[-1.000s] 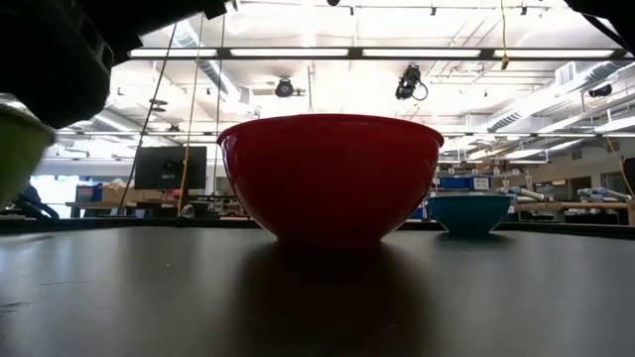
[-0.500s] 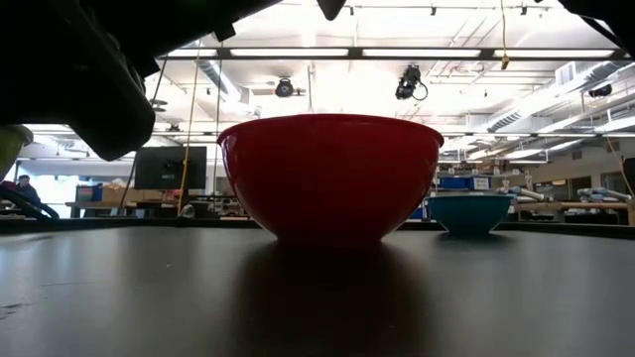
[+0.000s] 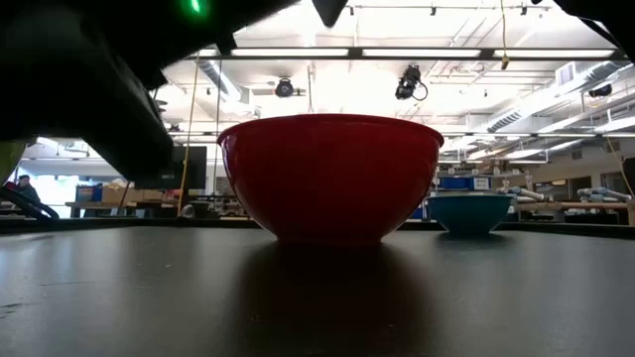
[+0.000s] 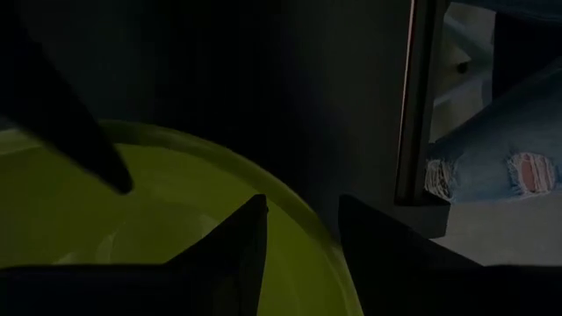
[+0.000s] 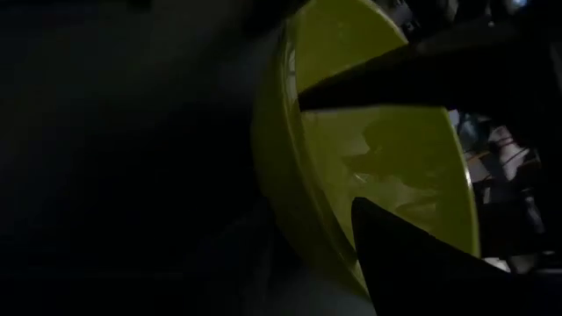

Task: Nest bowls inside each other
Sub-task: Stack the green bowl on top of the orange bowl

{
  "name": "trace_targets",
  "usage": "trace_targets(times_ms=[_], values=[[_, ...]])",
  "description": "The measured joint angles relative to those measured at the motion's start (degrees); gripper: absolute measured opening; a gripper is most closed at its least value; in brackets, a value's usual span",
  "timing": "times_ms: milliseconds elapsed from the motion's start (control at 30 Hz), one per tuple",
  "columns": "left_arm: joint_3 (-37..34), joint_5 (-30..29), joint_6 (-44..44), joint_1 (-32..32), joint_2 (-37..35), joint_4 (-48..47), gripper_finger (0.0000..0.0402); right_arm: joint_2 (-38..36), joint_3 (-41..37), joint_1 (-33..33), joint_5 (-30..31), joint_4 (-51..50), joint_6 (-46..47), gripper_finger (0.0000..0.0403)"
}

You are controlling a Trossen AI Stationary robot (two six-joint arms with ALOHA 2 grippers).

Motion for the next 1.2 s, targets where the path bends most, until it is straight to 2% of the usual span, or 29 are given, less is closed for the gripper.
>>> trace_targets(times_ms=[133, 233, 300, 400, 567, 700, 833, 967, 1100, 1200], values=[[0.00, 0.03, 0.39, -0.02, 0.00, 0.39, 0.0146, -0.07, -2.73, -0.64, -0.26, 3.75, -5.76, 0.0164], [0.00, -0.17, 1.49, -0.04, 0.11, 0.72, 0.0142, -0.07, -4.57, -1.04, -2.46, 6.33, -6.51, 0.0164], [0.00, -2.29, 3.47, -0.07, 0.10, 1.92, 0.0137, -0.07, -5.64, -1.04, -3.49, 7.17, -6.51, 0.0158], [0.02, -3.47, 6.51, 0.16, -0.39, 4.11, 0.0127, -0.04, -6.95, -1.04, -2.99, 7.94, -6.47, 0.0126], [0.28, -4.08, 8.16, 0.96, -1.16, 2.49, 0.0117, 0.17, -7.20, -0.74, -0.59, 6.67, -6.60, 0.0026], [1.98, -5.43, 5.30, 1.38, -2.02, -1.71, 0.0116, 0.12, -7.20, -0.32, 2.40, 6.41, -5.74, 0.0020], [7.96, -12.56, 3.85, 0.82, -4.15, -7.93, 0.0116, 0.00, -6.66, 1.04, 5.15, 4.72, -5.61, 0.0020], [13.94, -23.91, 4.05, -0.47, -6.39, -11.93, 0.0116, -1.74, -5.52, 3.38, 6.49, 1.77, -0.87, 0.0020], [17.72, -34.87, 3.98, -2.19, -8.94, -16.23, 0.0116, -7.19, -5.34, 4.67, 12.77, -3.89, 5.64, 0.0020], [17.81, -38.63, 5.48, -3.25, -10.22, -17.82, 0.0116, -12.27, -5.23, 4.30, 14.58, -12.19, 11.01, 0.0020]])
